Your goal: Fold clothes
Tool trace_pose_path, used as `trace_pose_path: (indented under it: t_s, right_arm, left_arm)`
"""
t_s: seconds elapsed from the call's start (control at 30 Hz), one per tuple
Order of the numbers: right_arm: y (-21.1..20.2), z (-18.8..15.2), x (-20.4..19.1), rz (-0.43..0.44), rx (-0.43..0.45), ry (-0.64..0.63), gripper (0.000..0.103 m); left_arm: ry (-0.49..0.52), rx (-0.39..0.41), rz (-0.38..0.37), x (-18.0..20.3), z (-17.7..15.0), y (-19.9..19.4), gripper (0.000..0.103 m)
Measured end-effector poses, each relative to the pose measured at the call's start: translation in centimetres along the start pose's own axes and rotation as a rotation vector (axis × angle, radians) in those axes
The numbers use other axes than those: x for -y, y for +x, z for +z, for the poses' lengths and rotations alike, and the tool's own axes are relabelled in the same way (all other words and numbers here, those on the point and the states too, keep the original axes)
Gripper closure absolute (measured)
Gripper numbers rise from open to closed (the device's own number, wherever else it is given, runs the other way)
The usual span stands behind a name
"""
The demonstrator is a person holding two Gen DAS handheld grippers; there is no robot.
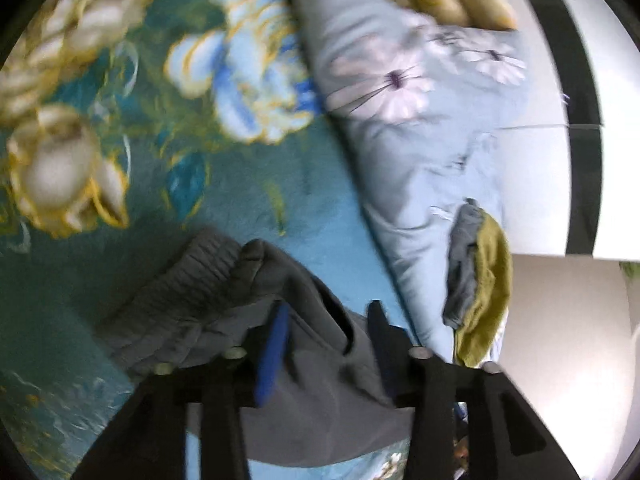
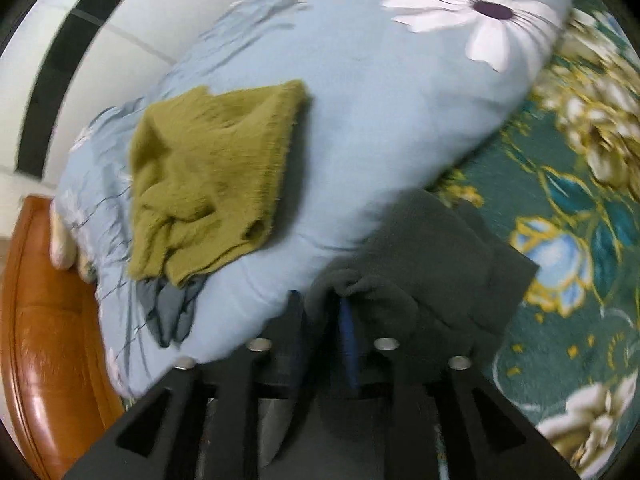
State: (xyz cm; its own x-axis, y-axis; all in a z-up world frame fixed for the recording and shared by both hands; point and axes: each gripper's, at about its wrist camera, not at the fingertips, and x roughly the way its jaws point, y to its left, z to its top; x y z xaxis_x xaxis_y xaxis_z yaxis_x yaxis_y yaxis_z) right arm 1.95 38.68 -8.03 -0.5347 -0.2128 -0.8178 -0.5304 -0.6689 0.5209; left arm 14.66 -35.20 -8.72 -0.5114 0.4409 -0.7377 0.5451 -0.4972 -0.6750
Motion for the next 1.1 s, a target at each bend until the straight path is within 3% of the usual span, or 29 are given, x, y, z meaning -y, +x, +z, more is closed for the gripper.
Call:
trace_pose_path:
  t_s: [0.07,0.13,0.2,0.27,0.43,0.53,0.57,0.6,0.73,0.77,0.87,0.9,0.97,1.1]
  right_arm:
    - [-1.3,0.1,0.3,0.032,0.037,-0.032,0.057]
    - [-2.8,-0.2,1.1,0.038,0.086,-0.044,0.057]
    - [-4.2,-1.3,3.7,0.032,0.133,-0.005,0.056]
    - [-4.3,-2.6,6.8,0.019,0.127,0.059,0.045]
    - [-2.0,-5.1,11.9,0.060,0.075,0.225,0.043]
    - [-0.7,-5.2,12.0,0.114,0.084,0.272,0.040]
    - [-0.2,-5.2,11.7,0.130,0.085,0.282,0.034]
    - [0.1,-5.1,11.5,0.129,0.086,0.287,0.029]
    - [0.8,-5.2,10.3,0.083,0.095,0.302,0.029]
    - [1.0,-5.2,10.0,0.069,0.098,0.306,0.031]
    - [0.9,-5.2,9.2,0.032,0.092,0.327,0.070]
    - [0.8,-5.2,9.0,0.020,0.089,0.335,0.078]
    - [0.3,-5.2,8.2,0.008,0.095,0.331,0.088]
    - [-1.8,-4.9,6.4,-0.005,0.118,0.294,0.096]
  left_arm:
    - [0.039,0.054,0.062,-0.5,-0.4,-2.2,0.046]
    - [0.035,0.083,0.160,-2.5,-1.2,-3.8,0.045]
    - [0.005,0.074,0.213,-4.6,-2.2,-4.0,0.045]
    - [-0.037,0.037,0.254,-7.2,-3.6,-3.6,0.045]
    - [-0.109,0.022,0.217,-9.7,-5.5,-1.5,0.043]
    - [-0.094,0.029,0.187,-9.3,-5.5,-0.1,0.043]
    - [-0.089,0.031,0.177,-9.1,-5.5,0.4,0.042]
    - [-0.084,0.034,0.167,-9.0,-5.6,0.8,0.041]
    - [-0.065,0.047,0.152,-8.7,-5.1,2.4,0.037]
    - [-0.078,0.048,0.144,-8.8,-5.1,2.6,0.037]
    - [-0.098,0.055,0.126,-8.6,-5.0,3.1,0.037]
    - [-0.098,0.058,0.126,-8.5,-5.0,3.1,0.037]
    - [-0.099,0.060,0.130,-8.4,-4.8,3.1,0.043]
    - [-0.080,0.076,0.149,-7.3,-4.4,2.1,0.062]
